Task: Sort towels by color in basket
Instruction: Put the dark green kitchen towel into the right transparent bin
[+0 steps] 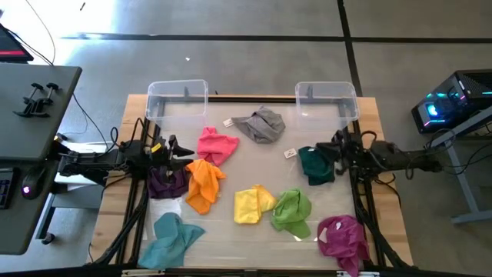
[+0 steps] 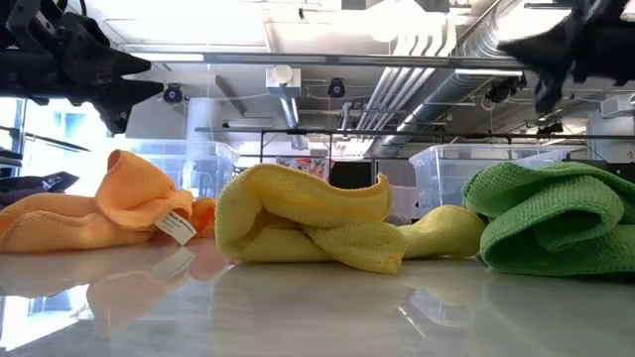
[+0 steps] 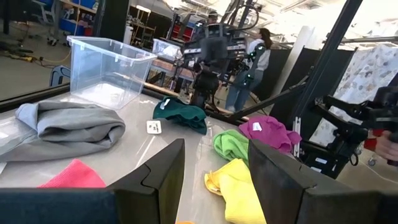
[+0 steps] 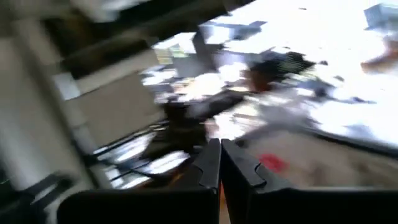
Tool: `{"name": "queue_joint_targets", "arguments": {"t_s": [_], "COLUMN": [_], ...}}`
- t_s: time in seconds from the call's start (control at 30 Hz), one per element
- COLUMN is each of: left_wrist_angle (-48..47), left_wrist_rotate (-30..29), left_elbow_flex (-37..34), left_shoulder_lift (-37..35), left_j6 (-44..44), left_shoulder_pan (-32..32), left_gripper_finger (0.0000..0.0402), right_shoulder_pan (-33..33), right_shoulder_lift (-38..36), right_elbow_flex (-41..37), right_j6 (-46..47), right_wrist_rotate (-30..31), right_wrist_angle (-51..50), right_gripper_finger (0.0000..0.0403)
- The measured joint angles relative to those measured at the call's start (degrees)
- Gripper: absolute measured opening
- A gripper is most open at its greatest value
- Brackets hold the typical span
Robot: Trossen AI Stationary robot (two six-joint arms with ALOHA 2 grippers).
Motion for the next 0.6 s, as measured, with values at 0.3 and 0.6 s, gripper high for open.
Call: {"name": "queue_joint_targets", "arguments": {"t_s": [0.3,0.6], "left_wrist_angle": [0.0,4.4], "left_wrist_rotate": [-0.8,-3.1], "left_elbow_flex": [0.0,0.0], "left_shoulder_lift": [0.0,0.0], "left_j6": [0.5,-4.3], "left_shoulder_pan": [0.0,-0.1], "left_gripper_finger": [0.0162,0.0162], "right_shoulder_pan": [0.0,0.0], "right_shoulder_lift": [11.4,20.4], "right_elbow_flex": [0.0,0.0], "right_j6": [-15.1,-16.2], "right_wrist_rotate": [-0.8,-1.9], "right_wrist_angle": [1.8,-2.1], "right_gripper_finger": [0.0001,0.0066]}}
